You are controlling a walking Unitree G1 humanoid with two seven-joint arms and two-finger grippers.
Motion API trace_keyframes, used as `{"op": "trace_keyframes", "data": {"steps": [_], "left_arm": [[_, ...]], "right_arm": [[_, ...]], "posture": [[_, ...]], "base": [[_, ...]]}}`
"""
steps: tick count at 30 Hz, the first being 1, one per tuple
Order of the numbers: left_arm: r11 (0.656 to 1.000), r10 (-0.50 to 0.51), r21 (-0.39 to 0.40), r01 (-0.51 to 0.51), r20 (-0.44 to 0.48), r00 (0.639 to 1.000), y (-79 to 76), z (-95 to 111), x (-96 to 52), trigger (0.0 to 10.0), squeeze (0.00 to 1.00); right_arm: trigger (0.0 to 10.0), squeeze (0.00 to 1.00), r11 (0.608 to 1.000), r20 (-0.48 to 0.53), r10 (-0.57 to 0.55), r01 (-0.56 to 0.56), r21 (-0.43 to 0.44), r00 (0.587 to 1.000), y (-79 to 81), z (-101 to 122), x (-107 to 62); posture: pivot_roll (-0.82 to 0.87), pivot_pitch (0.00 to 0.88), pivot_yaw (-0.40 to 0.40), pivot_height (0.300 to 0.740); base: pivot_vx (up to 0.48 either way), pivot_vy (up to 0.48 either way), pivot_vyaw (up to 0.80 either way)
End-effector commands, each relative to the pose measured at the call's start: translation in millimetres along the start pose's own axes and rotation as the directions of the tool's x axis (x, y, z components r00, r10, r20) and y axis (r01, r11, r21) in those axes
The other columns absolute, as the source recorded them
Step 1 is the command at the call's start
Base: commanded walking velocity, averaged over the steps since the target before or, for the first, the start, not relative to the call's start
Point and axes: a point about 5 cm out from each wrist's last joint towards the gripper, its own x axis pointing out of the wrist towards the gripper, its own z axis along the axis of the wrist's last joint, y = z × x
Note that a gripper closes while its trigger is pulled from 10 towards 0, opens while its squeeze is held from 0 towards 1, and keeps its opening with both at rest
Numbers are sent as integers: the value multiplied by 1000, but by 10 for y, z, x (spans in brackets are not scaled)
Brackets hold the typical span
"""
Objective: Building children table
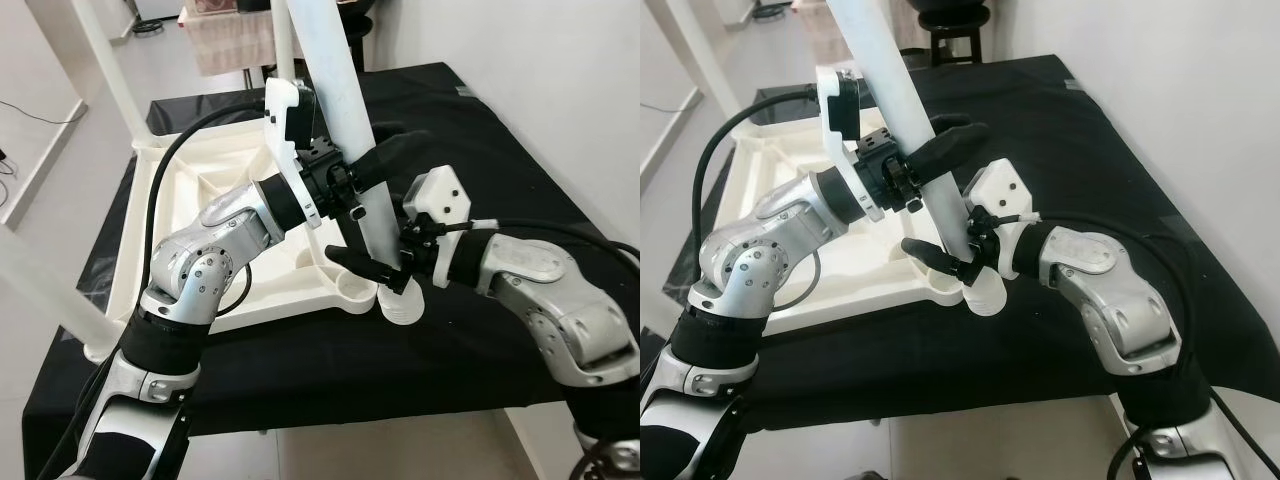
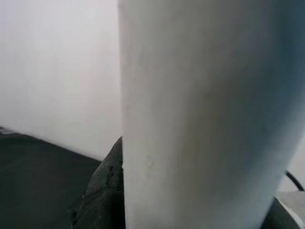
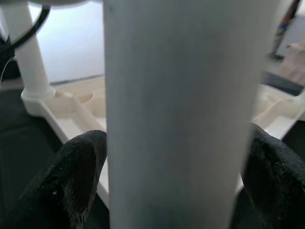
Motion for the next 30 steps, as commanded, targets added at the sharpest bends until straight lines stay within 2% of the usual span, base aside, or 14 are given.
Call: {"op": "trace_keyframes", "data": {"steps": [1, 3, 5, 6, 7, 8, 9, 15, 27, 29, 30], "left_arm": [[988, -154, -13, 154, 31, 988, -195, 29, 129, 0, 0], [985, -171, 22, 170, 35, 985, -201, 95, 176, 0, 0], [985, -174, 26, 173, 38, 984, -202, 112, 185, 0, 0], [984, -176, 30, 174, 45, 983, -203, 130, 196, 0, 0], [984, -176, 30, 174, 45, 983, -203, 130, 196, 0, 0], [984, -177, 31, 175, 50, 983, -203, 140, 203, 0, 0], [984, -178, 30, 177, 56, 982, -204, 146, 211, 0, 0], [983, -184, 30, 182, 67, 981, -202, 141, 232, 0, 0], [982, -189, 35, 187, 90, 978, -189, 181, 248, 0, 0], [984, -178, 59, 171, 149, 973, -198, 233, 259, 0, 0], [984, -178, 59, 171, 149, 973, -198, 233, 259, 0, 0]], "right_arm": [[10000, 0, 997, -22, 80, -80, 22, 997, 129, -71, 163], [9647, 0, 996, -59, 75, -71, 60, 995, 117, -158, 244], [9647, 0, 995, -64, 70, -66, 68, 995, 114, -176, 254], [5961, 0, 996, -66, 54, -49, 72, 996, 100, -193, 264], [5961, 0, 996, -66, 54, -49, 72, 996, 100, -193, 264], [4157, 0, 997, -65, 37, -32, 71, 997, 84, -203, 274], [0, 0, 996, -64, 20, -15, 82, 998, 71, -214, 281], [0, 0, 994, -85, -9, 19, 107, 996, 65, -305, 283], [0, 0, 991, -83, -33, 43, 126, 996, 27, -333, 283], [0, 0, 989, -67, -50, 59, 139, 997, 10, -316, 295], [0, 0, 989, -67, -50, 59, 139, 997, 10, -316, 295]], "posture": [[-6, 101, 43, 740], [2, 101, 30, 740], [2, 101, 30, 740], [-1, 102, 31, 740], [-1, 102, 31, 740], [-1, 102, 31, 740], [-4, 102, 33, 740], [-10, 99, 31, 740], [-9, 97, 30, 740], [-17, 99, 24, 740], [-17, 99, 24, 740]], "base": [[0, 0, 0], [0, 0, 0], [0, 0, 0], [0, 0, 0], [0, 0, 0], [0, 0, 0], [0, 0, 0], [0, 0, 0], [0, 0, 0], [0, 0, 0], [0, 0, 0]]}}
